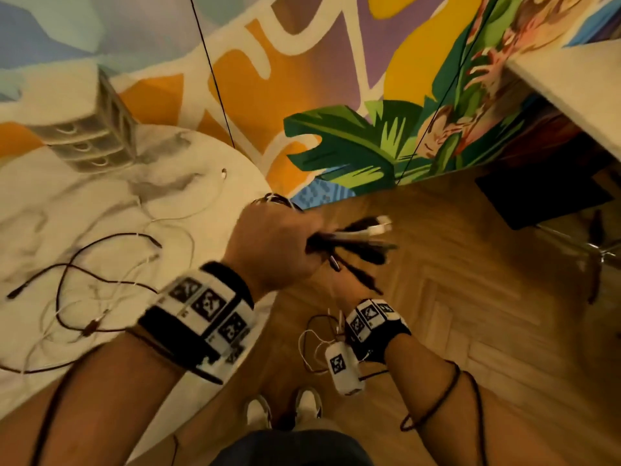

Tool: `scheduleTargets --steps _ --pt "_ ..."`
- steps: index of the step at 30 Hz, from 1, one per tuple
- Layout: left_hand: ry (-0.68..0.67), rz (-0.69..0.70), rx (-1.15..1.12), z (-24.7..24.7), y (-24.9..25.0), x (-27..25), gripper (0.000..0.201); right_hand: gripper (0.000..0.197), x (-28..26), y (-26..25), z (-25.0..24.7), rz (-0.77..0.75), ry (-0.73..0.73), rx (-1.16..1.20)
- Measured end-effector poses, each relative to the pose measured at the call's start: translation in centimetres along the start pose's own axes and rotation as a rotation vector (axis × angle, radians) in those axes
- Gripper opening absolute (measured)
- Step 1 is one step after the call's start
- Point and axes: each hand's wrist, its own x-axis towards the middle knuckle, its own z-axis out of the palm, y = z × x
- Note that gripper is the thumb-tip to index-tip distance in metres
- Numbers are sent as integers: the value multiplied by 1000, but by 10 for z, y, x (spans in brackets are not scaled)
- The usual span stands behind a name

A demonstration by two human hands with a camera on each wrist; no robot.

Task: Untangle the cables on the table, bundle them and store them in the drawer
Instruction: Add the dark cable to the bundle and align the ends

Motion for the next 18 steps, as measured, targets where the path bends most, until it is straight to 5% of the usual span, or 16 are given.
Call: scheduleTargets --steps 4,6,9,14,18 --pt "-146 -360 -93 44 -13 -18 27 13 -53 -67 -12 -209 -10 192" --pt "-220 -576 -357 51 -16 -12 26 32 -79 -89 -11 -338 30 133" --pt "-223 -745 -701 50 -11 3 18 29 -89 -98 -4 -452 -12 116" --pt "-115 -566 -640 34 0 32 21 35 -86 -80 -14 -443 -51 205" --pt "81 -354 -485 4 1 48 25 48 -59 -25 -25 -240 54 69"
